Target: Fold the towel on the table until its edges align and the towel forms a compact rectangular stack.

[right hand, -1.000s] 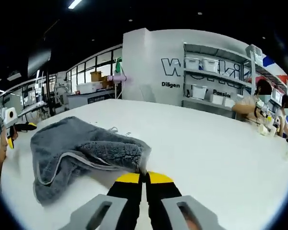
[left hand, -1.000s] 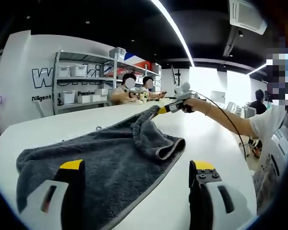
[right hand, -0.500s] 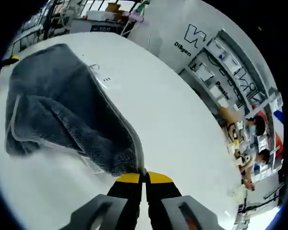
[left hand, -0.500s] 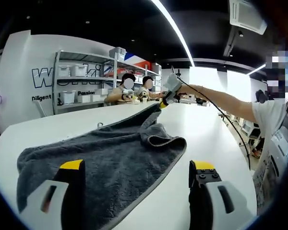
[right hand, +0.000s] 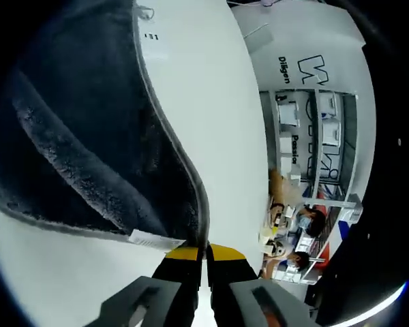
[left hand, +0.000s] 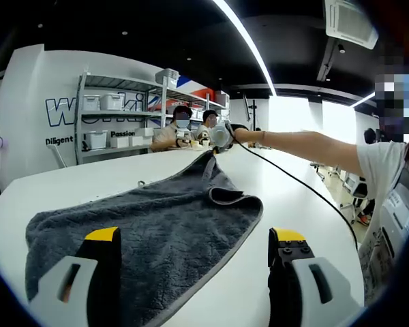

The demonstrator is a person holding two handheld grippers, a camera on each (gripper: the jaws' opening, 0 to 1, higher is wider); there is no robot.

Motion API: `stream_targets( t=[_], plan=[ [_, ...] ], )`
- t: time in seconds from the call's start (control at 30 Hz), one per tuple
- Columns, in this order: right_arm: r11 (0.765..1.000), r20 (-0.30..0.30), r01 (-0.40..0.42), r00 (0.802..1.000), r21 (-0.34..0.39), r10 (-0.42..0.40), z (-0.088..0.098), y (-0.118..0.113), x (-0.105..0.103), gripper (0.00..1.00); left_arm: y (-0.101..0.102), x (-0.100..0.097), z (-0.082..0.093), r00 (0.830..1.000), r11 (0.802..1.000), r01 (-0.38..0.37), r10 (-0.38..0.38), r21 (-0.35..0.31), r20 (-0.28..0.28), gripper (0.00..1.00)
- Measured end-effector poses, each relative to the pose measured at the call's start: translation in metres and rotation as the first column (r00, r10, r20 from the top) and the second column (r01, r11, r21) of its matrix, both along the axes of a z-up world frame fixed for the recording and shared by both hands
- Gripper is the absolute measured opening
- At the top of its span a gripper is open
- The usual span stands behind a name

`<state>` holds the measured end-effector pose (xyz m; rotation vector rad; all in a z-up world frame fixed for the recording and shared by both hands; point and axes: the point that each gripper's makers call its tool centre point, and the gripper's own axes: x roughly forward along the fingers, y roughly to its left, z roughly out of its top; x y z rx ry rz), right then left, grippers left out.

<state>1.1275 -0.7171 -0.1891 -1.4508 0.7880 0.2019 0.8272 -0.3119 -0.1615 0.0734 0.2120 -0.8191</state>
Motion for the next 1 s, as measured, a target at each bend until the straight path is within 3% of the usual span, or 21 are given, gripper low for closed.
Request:
stream_targets(
  t=[0.13, 0.27, 0.53, 0.77, 1.0],
  plan=[
    [1.000, 0.019, -0.011, 1.000, -0.002, 0.011, -0.013, -0.001, 0.007, 0.03, -0.002, -0.001, -0.002, 1.000, 1.000, 0.002, -0.002, 0.003, -0.002, 0.94],
    [0.999, 0.026, 0.009, 1.000, 0.051, -0.010, -0.025, -0.005, 0.010, 0.03, -0.003, -0.002, -0.003, 1.000, 1.000, 0.002, -0.002, 0.001, -0.004, 0.93],
    [0.991, -0.014, 0.042, 0.999, 0.128, -0.041, -0.047, -0.013, 0.008, 0.04, -0.004, -0.003, -0.006, 1.000, 1.000, 0.002, -0.002, 0.003, -0.011, 0.93],
    [0.984, 0.036, 0.046, 0.998, 0.173, -0.053, -0.034, -0.015, 0.010, 0.16, -0.001, -0.002, -0.003, 1.000, 1.000, -0.001, 0.001, -0.003, -0.007, 0.93],
    [0.952, 0.089, 0.042, 0.993, 0.303, -0.072, -0.010, -0.010, 0.000, 0.34, -0.002, -0.003, -0.001, 1.000, 1.000, 0.003, -0.003, -0.003, -0.004, 0.93]
  ],
)
